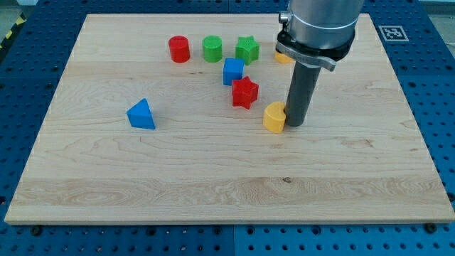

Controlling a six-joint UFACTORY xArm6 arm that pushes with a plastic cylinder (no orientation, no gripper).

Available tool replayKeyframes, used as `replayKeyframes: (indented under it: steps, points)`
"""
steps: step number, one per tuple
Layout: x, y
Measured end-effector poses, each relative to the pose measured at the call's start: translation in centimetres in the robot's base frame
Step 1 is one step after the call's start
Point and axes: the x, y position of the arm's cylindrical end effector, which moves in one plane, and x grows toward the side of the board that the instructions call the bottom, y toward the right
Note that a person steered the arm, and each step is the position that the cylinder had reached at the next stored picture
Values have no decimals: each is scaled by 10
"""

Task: Move the yellow heart below the red star

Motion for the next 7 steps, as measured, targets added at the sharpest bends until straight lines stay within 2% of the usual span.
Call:
replayKeyframes:
  steps: [3, 7]
  points:
    - [9, -7]
    - [9, -49]
